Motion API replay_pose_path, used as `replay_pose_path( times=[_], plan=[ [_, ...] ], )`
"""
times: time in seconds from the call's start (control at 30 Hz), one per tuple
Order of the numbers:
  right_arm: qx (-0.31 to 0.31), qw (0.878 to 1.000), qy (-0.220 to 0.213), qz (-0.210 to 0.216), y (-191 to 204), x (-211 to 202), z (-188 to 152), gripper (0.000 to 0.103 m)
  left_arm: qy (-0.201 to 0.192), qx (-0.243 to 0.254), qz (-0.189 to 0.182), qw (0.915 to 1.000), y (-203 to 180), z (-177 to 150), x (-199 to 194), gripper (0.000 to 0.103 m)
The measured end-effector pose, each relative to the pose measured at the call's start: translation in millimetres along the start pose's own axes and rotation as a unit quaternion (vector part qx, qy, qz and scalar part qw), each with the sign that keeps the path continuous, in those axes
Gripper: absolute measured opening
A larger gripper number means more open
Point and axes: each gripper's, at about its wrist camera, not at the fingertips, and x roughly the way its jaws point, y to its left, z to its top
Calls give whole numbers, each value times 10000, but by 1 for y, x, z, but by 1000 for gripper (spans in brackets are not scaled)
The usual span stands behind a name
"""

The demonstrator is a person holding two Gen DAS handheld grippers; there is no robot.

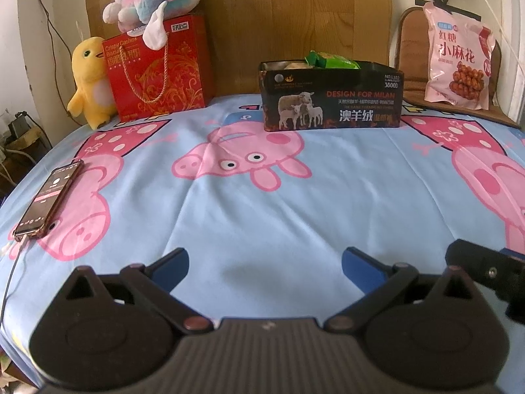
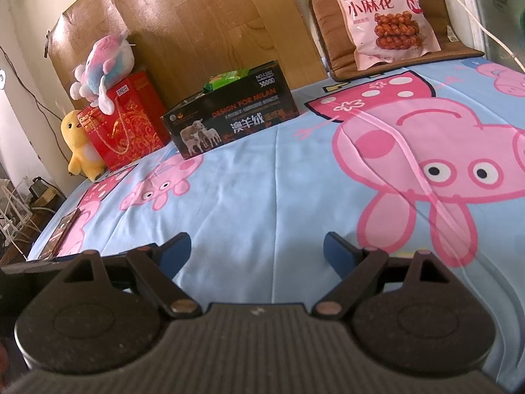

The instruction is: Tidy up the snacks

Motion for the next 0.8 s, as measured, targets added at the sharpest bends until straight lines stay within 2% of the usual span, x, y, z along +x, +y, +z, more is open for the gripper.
replay_pose_path(
  times=[0.8],
  plan=[
    [38, 10000, -12, -13, 0, -1, 0, 90, 12, 105, -33, 9999, -6, -2, -1, 103]
  ],
)
